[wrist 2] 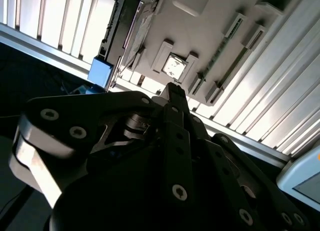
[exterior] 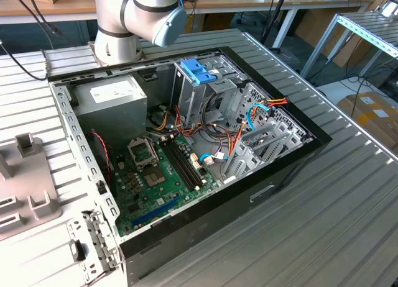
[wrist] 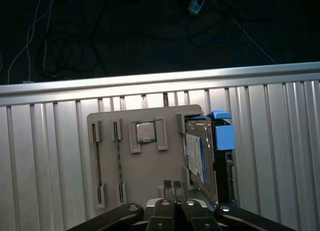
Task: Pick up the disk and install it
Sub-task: 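Pick up the disk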
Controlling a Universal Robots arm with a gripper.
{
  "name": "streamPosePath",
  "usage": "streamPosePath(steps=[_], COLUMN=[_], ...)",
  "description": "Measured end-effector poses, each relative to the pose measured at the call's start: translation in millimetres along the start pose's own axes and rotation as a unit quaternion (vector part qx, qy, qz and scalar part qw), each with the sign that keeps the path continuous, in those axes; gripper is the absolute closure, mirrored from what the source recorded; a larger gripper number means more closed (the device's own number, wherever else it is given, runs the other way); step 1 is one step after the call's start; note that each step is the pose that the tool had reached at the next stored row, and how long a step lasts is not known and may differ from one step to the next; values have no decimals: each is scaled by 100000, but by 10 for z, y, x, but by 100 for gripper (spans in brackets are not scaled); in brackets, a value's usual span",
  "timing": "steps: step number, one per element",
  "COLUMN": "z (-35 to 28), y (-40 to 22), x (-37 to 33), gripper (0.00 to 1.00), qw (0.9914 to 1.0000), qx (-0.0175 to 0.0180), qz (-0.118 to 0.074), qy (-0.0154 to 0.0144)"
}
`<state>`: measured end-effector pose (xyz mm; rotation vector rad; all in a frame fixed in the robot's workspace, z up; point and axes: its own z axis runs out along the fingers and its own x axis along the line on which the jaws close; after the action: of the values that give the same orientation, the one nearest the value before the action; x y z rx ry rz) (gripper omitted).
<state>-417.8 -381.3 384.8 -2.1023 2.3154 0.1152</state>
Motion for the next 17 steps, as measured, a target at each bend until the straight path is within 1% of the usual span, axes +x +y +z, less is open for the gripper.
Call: streamPosePath(steps=[1, 12, 14, 15, 17], z=[0, 0, 0, 0, 0], y=[0, 0, 0, 0, 0], x=[0, 0, 0, 0, 0], gripper=[89, 89, 76, 76, 64], qw=[100000, 100000, 100000, 100000, 100000], qx=[-6, -16, -19, -18, -22], qz=[-7, -9, -9, -10, -10], qy=[-91, -184, -199, -208, -221])
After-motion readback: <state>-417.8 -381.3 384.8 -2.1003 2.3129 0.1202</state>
